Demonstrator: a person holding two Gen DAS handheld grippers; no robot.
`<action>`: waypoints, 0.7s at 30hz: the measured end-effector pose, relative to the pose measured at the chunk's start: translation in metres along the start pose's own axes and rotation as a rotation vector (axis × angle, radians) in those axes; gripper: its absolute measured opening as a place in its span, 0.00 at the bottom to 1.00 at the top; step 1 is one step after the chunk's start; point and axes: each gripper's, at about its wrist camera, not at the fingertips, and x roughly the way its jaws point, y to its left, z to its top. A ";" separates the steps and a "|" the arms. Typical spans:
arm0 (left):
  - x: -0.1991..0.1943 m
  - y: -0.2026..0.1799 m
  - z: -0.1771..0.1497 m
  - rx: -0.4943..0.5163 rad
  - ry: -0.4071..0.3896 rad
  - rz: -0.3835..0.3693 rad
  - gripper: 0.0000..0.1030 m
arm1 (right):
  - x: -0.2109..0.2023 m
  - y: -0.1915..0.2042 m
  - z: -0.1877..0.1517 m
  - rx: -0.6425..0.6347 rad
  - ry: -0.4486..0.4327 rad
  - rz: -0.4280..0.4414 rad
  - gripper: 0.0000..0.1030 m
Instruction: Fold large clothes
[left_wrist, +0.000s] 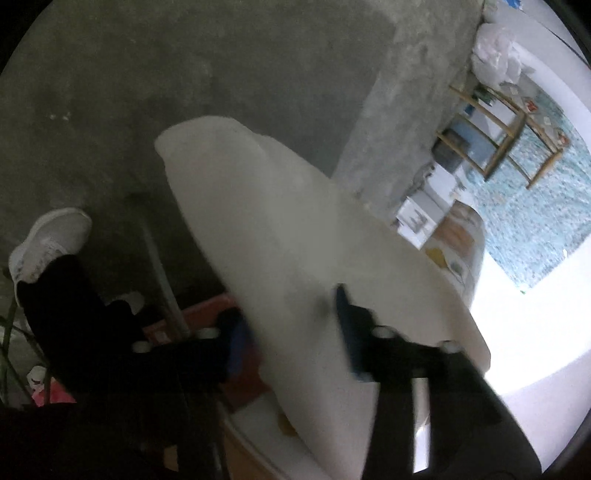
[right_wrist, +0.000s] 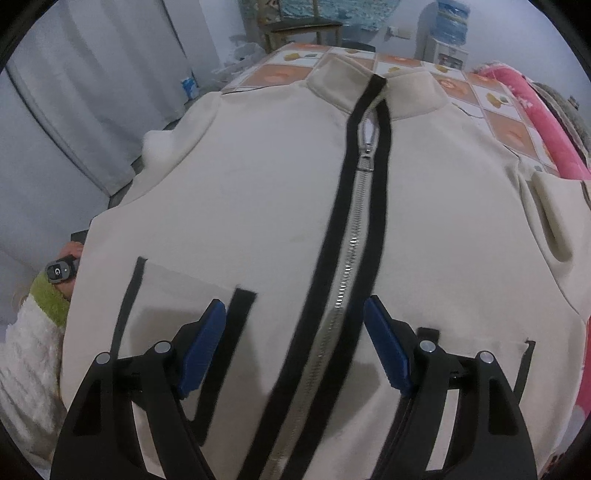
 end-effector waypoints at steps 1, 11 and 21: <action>-0.003 -0.004 0.001 0.022 -0.018 0.017 0.14 | -0.001 -0.003 0.000 0.006 -0.002 -0.002 0.73; -0.104 -0.144 -0.098 0.697 -0.553 0.298 0.04 | -0.025 -0.027 -0.006 0.040 -0.065 -0.015 0.73; -0.037 -0.193 -0.439 1.869 -0.841 0.557 0.05 | -0.050 -0.048 -0.022 0.027 -0.116 -0.037 0.73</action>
